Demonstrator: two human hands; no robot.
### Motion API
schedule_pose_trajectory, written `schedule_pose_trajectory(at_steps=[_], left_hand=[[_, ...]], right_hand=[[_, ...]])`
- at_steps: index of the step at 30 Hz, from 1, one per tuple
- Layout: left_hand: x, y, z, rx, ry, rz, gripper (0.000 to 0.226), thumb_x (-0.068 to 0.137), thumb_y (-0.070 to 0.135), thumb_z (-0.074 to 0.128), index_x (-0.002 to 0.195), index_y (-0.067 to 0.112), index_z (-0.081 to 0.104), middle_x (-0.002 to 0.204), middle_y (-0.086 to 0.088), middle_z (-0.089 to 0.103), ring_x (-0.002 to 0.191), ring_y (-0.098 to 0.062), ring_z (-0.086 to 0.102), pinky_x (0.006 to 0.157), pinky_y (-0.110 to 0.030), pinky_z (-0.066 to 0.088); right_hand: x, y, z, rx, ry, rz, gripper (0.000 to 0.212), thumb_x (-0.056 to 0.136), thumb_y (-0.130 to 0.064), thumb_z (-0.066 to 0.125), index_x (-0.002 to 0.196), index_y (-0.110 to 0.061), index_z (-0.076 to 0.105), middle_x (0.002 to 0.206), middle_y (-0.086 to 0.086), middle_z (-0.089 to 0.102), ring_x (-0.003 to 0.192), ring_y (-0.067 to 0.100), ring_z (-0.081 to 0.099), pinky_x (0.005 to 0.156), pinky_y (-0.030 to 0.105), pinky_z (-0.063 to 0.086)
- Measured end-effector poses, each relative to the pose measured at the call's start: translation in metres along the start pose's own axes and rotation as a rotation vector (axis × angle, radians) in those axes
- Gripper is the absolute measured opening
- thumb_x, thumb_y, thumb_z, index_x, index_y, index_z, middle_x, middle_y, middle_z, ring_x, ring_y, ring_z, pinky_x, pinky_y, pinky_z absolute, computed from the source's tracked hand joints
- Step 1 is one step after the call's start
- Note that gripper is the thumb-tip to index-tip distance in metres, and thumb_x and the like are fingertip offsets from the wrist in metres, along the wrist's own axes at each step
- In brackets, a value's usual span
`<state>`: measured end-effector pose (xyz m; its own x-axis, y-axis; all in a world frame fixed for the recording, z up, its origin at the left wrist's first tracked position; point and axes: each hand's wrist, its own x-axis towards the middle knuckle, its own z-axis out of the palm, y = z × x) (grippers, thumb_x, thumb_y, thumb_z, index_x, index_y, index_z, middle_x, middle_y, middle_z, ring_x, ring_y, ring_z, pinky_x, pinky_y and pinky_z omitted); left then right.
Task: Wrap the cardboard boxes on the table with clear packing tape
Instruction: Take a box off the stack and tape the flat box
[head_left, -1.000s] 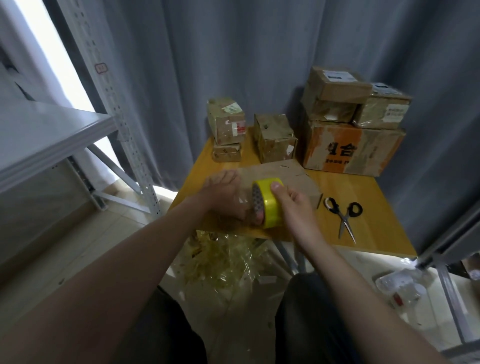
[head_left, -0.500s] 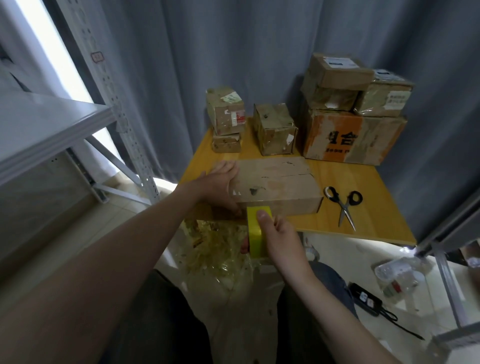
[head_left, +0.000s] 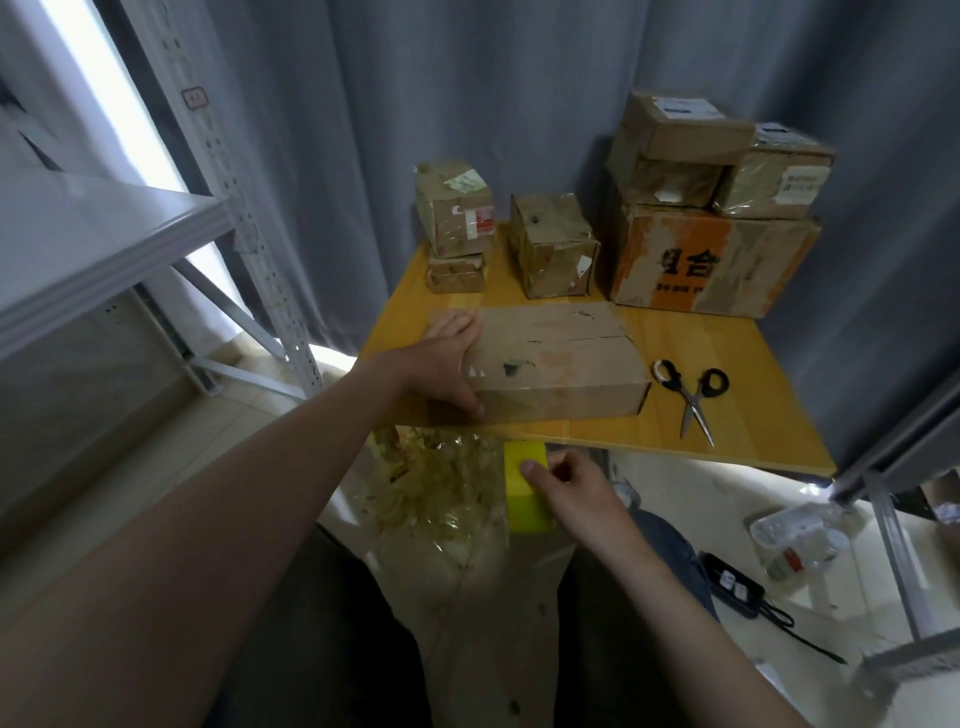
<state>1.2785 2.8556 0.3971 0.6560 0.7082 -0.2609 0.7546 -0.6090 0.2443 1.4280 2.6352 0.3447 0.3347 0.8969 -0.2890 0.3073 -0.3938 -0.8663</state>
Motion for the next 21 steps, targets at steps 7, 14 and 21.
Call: schedule_pose_trajectory(at_steps=[7, 14, 21], left_hand=[[0.0, 0.003, 0.008, 0.075, 0.012, -0.006, 0.144, 0.073, 0.062, 0.084, 0.161, 0.014, -0.019, 0.17, 0.0, -0.026, 0.156, -0.024, -0.025, 0.129, -0.048, -0.001], [-0.005, 0.003, 0.017, 0.102, 0.093, 0.048, 0.128, 0.084, 0.073, 0.062, 0.162, 0.002, -0.01, 0.171, -0.014, -0.018, 0.157, -0.029, -0.02, 0.129, -0.048, -0.001], [-0.005, -0.002, 0.026, 0.109, 0.152, 0.121, 0.121, 0.083, 0.062, 0.069, 0.163, 0.003, 0.0, 0.171, -0.017, -0.016, 0.157, -0.027, -0.02, 0.129, -0.048, 0.0]], right_hand=[[0.004, -0.05, -0.021, -0.389, 0.216, -0.609, 0.053, 0.106, -0.059, 0.025, 0.127, -0.025, 0.06, 0.125, -0.008, 0.058, 0.122, 0.013, 0.049, 0.107, 0.033, 0.034], [0.055, -0.084, 0.006, -0.92, -0.135, -0.425, 0.066, 0.11, -0.05, 0.009, 0.165, -0.014, 0.014, 0.174, 0.003, 0.005, 0.16, 0.013, -0.004, 0.129, 0.044, -0.007], [0.114, -0.099, 0.01, -1.013, -0.152, -0.37, 0.066, 0.109, -0.053, 0.003, 0.166, -0.02, -0.001, 0.173, -0.003, -0.01, 0.158, 0.011, -0.012, 0.128, 0.046, -0.008]])
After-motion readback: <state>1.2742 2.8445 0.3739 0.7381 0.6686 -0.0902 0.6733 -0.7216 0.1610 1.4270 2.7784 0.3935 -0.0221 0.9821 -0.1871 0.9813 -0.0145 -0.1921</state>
